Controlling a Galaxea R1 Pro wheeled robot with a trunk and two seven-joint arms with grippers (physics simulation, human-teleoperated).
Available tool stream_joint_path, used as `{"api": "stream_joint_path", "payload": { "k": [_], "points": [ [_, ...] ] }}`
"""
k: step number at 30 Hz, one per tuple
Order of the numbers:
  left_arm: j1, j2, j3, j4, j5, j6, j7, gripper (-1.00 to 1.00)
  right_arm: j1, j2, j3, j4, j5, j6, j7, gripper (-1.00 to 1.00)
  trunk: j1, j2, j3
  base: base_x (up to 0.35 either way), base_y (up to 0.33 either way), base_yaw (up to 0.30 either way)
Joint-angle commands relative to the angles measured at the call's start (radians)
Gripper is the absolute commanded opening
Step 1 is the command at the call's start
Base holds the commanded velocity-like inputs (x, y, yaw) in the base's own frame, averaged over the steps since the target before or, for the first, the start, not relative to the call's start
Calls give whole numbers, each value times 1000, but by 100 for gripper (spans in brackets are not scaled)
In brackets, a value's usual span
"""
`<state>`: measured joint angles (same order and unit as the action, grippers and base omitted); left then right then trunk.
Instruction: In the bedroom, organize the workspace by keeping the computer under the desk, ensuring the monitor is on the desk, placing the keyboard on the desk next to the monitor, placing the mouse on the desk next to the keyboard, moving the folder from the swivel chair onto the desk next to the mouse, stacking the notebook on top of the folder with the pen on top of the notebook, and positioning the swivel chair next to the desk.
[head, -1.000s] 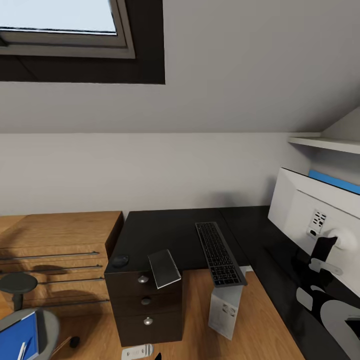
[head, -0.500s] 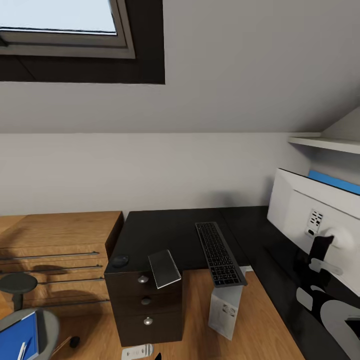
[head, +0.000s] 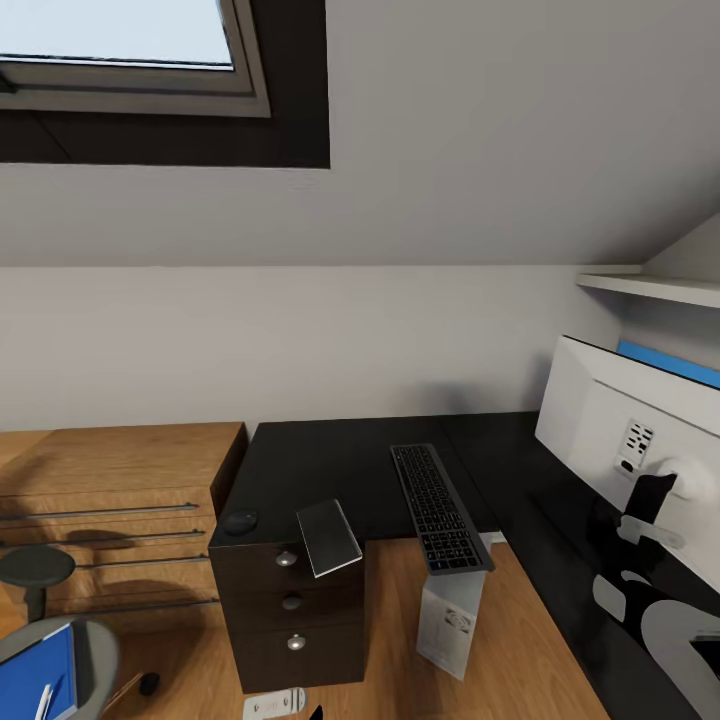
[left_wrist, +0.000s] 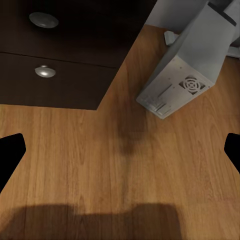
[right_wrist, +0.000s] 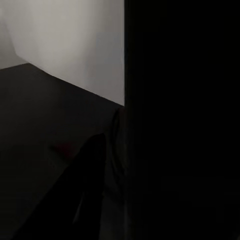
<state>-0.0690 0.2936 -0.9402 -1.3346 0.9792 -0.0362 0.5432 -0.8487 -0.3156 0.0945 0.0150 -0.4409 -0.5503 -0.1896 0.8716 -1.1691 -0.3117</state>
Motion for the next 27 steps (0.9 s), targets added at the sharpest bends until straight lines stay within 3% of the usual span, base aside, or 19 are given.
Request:
{"api": "stream_joint_path", "payload": {
  "k": [1,20,27],
  "points": [
    [-2,1,-3,-2,7,-4,6,100,-1,0,-1,2,-15,-5,-4,-100,0,-1,-1,0,0,0],
    [-2,0,-5,9,6,-4,5,100,-1,-8,-2,2,-15,-3,-5,-100,0,-1,-1,0,0,0],
    [-2,-11,-5,18,6,-4,4,100,-1,-6,-1,2,-15,-3,-5,-100,0,-1,-1,-21,0,0]
  ]
}}
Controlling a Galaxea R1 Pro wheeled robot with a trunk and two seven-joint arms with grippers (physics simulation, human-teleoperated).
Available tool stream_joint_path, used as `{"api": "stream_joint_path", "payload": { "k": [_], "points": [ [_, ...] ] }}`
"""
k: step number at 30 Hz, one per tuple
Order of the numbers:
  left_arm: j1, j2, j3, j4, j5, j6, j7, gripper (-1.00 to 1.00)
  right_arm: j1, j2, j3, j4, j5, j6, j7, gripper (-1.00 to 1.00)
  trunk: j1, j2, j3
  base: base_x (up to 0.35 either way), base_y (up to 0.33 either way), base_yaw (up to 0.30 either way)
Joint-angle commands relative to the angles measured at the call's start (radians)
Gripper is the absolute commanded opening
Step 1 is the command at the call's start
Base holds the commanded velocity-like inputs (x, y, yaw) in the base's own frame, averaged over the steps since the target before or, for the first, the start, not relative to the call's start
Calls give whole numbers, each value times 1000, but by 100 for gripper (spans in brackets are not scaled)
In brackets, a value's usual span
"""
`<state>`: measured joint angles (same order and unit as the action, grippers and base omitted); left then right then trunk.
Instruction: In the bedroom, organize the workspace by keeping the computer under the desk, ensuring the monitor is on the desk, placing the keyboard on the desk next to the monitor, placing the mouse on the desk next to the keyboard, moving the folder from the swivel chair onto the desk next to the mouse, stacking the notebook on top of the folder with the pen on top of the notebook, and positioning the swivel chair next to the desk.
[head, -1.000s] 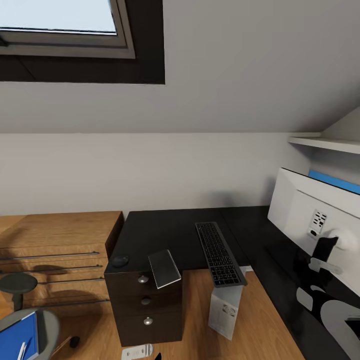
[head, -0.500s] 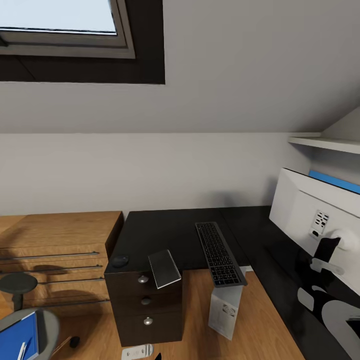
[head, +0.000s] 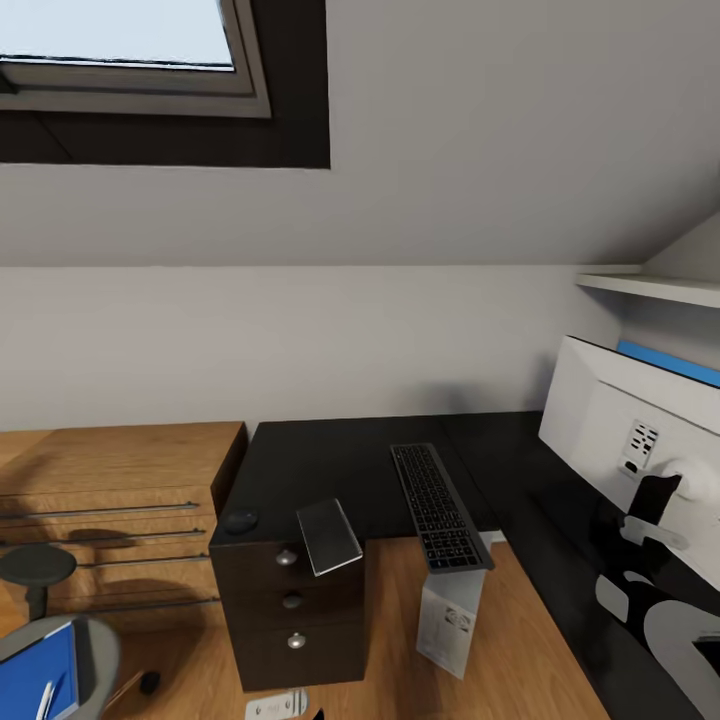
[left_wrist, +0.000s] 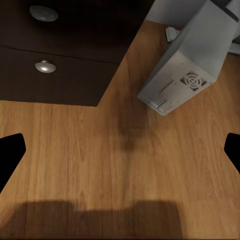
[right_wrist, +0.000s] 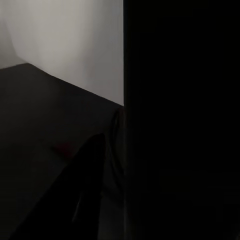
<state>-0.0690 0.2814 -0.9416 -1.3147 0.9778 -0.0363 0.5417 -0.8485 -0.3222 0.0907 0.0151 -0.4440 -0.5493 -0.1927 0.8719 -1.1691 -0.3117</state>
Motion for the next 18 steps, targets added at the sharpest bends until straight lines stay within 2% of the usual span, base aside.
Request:
{"api": "stream_joint_path", "payload": {
  "k": [1,18],
  "points": [
    [-1,1,-3,-1,7,-4,6,100,-1,0,3,2,-12,-4,-2,-100,0,-1,-1,-175,0,0],
    [-2,-2,-3,0,9,-4,6,100,-1,1,3,2,-12,-4,-1,-100,0,-1,-1,-323,0,0]
  ]
}}
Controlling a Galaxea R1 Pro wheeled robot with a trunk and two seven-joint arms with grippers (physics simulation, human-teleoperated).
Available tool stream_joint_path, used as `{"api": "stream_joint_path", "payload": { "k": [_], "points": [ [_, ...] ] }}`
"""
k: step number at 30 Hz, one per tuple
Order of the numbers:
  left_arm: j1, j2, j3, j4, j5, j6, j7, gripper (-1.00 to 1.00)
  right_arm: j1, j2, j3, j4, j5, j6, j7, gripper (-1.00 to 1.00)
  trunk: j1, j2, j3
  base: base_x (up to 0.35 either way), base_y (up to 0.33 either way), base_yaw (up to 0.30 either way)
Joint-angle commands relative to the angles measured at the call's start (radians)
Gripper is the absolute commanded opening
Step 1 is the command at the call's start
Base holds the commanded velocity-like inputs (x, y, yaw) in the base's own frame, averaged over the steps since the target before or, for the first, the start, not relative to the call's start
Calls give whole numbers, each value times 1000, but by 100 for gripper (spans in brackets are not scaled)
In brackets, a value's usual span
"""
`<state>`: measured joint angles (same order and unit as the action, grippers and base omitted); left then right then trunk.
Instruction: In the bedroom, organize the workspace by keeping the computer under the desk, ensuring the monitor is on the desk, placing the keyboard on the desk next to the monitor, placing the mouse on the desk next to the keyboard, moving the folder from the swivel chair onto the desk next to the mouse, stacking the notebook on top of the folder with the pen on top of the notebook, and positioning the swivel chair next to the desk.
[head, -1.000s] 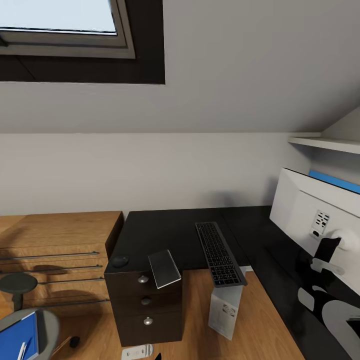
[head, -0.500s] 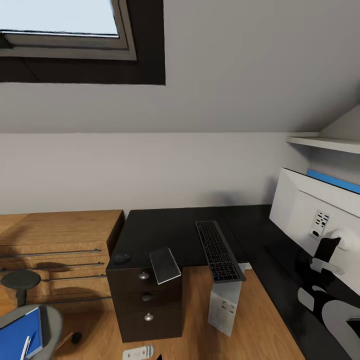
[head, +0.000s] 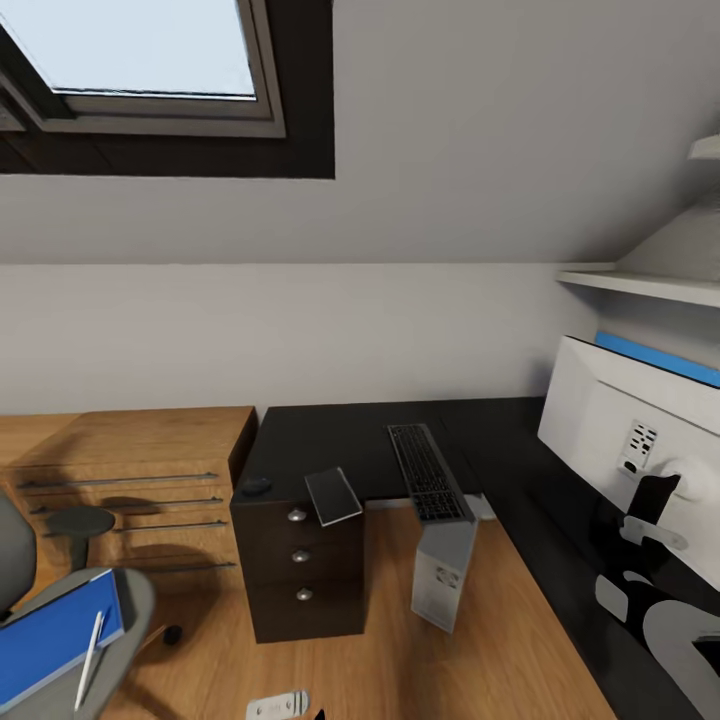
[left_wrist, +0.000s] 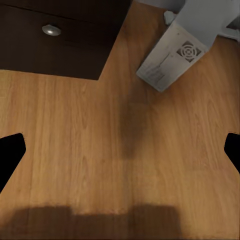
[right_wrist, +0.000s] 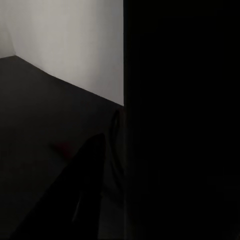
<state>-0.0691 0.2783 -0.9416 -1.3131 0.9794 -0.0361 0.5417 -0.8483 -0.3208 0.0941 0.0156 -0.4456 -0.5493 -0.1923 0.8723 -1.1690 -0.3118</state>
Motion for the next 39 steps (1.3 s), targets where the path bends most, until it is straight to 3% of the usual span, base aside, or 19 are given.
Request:
{"api": "stream_joint_path", "payload": {
  "k": [1,12,30,39],
  "points": [
    [-2,1,-3,-1,7,-4,6,100,-1,0,-1,1,-10,-4,-1,-100,-1,-1,-1,-336,0,0],
    [-2,1,-3,-1,7,-4,6,100,-1,0,0,1,-10,-6,-1,-100,-1,-1,-1,-336,-19,0],
    [-2,1,-3,3,7,-4,5,100,-1,0,1,1,-10,-6,-1,-100,-1,-1,-1,-327,-156,59],
    [-2,2,-2,6,6,-4,5,100,-1,0,1,1,-10,-6,-1,-100,-1,-1,-1,-69,-50,86]
  ]
}}
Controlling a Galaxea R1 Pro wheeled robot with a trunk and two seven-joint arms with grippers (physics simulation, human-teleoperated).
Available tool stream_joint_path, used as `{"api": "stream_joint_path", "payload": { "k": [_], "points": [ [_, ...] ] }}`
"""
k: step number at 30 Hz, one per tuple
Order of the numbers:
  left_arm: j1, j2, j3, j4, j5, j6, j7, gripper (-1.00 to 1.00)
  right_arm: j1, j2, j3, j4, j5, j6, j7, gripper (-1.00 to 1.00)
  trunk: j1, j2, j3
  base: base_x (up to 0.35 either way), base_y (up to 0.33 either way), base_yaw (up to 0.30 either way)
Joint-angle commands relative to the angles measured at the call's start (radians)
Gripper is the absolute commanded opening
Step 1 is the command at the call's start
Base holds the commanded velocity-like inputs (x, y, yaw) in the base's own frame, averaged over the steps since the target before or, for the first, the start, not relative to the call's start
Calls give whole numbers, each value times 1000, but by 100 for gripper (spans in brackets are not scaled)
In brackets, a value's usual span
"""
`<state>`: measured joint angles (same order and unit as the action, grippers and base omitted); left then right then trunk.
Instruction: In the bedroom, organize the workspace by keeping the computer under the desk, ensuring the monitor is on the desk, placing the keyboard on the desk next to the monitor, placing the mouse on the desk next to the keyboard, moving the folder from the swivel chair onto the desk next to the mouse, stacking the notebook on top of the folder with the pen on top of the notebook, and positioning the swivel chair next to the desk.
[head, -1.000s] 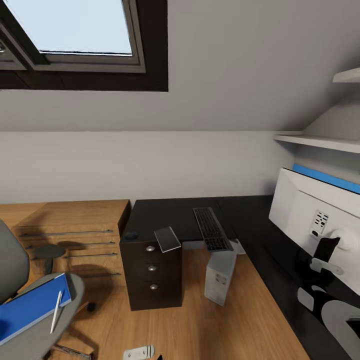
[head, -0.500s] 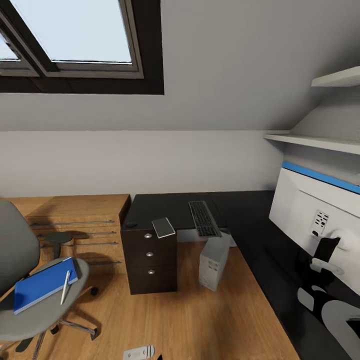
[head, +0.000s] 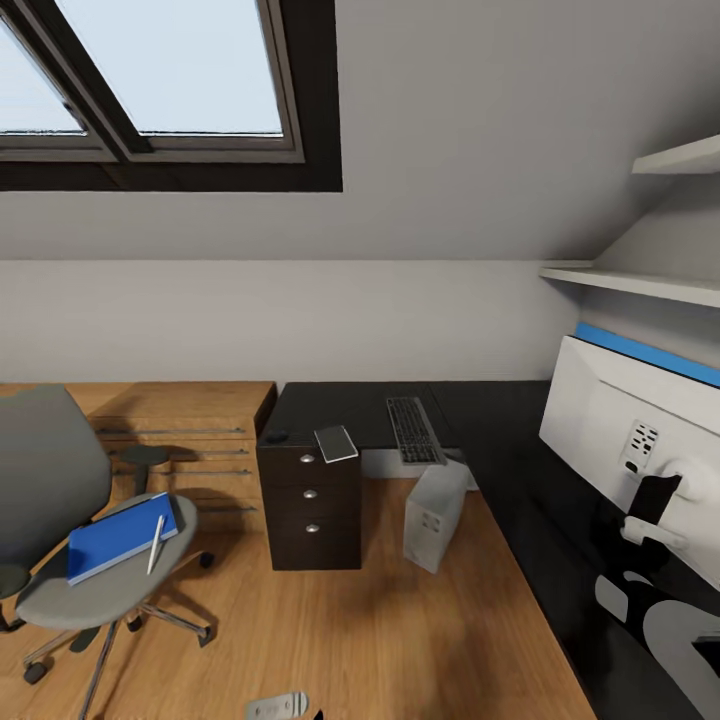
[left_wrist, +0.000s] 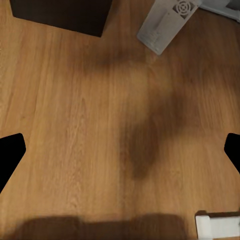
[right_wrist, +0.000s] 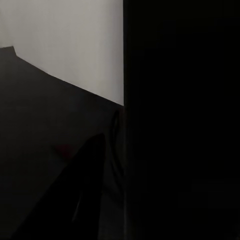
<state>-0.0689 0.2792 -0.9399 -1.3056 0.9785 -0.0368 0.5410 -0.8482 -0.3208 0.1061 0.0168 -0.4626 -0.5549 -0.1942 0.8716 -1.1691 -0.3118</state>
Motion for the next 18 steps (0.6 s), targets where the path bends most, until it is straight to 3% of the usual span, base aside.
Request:
{"api": "stream_joint_path", "payload": {
  "k": [1,6,18],
  "points": [
    [-2,1,-4,-1,7,-4,7,100,-2,0,-11,0,7,0,1,-100,0,-1,-1,-13,-11,11],
    [-2,0,-5,-1,8,-3,9,100,-2,1,-11,0,7,0,1,-100,0,-1,-1,-123,-123,4],
    [-2,0,-5,-1,7,-3,9,100,-2,1,-11,0,7,0,1,-100,0,-1,-1,-214,-253,0]
  ]
}}
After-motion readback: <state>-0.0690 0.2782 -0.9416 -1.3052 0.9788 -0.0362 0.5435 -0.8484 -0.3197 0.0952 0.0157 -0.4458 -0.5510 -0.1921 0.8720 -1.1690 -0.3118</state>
